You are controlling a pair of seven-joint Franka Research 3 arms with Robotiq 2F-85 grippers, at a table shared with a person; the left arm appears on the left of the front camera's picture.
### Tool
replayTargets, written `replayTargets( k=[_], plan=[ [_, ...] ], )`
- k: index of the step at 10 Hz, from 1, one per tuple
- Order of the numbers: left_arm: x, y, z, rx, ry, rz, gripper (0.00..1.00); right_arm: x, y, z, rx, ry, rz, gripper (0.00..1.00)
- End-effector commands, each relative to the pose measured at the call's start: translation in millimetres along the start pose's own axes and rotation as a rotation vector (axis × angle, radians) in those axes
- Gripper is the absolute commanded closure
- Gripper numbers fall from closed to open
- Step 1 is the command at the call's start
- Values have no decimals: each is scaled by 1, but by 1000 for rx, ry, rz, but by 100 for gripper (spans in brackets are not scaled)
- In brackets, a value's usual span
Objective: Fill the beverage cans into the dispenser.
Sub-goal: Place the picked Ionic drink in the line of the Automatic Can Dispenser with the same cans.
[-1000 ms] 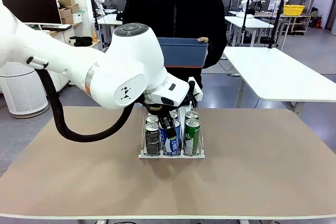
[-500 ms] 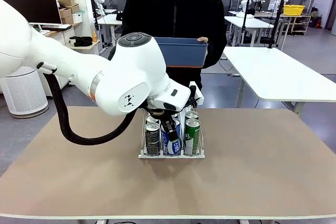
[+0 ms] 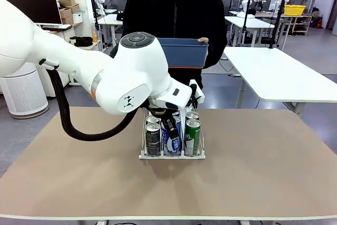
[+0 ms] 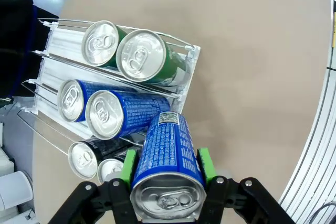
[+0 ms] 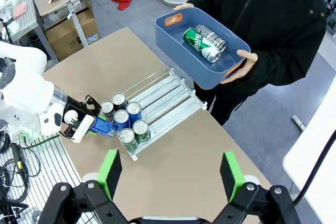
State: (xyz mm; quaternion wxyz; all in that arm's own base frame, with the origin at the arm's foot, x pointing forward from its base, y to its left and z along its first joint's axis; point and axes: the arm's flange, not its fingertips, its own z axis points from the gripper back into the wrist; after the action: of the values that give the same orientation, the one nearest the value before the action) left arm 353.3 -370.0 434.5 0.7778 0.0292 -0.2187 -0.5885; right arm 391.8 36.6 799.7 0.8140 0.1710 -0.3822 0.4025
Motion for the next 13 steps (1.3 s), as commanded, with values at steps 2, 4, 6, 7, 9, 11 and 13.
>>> replayTargets(
  k=[2, 4, 6, 7, 9, 11, 13],
  plan=[
    [10, 22, -12, 94, -30, 25, 43, 0, 0, 0, 0, 0, -2, 0],
    [13, 30, -18, 77, -59, 29, 43, 0, 0, 0, 0, 0, -2, 0],
    [17, 36, -20, 68, -84, 28, 43, 0, 0, 0, 0, 0, -2, 0],
    [20, 37, -21, 49, -96, 24, 43, 0, 0, 0, 0, 0, -2, 0],
    [24, 42, -24, 41, -101, 22, 43, 0, 0, 0, 0, 0, -2, 0],
    [26, 46, -33, 2, -84, 28, 43, 0, 0, 0, 0, 0, -2, 0],
    [23, 52, -41, -19, -59, 37, 43, 0, 0, 0, 0, 0, -2, 0]
  ],
)
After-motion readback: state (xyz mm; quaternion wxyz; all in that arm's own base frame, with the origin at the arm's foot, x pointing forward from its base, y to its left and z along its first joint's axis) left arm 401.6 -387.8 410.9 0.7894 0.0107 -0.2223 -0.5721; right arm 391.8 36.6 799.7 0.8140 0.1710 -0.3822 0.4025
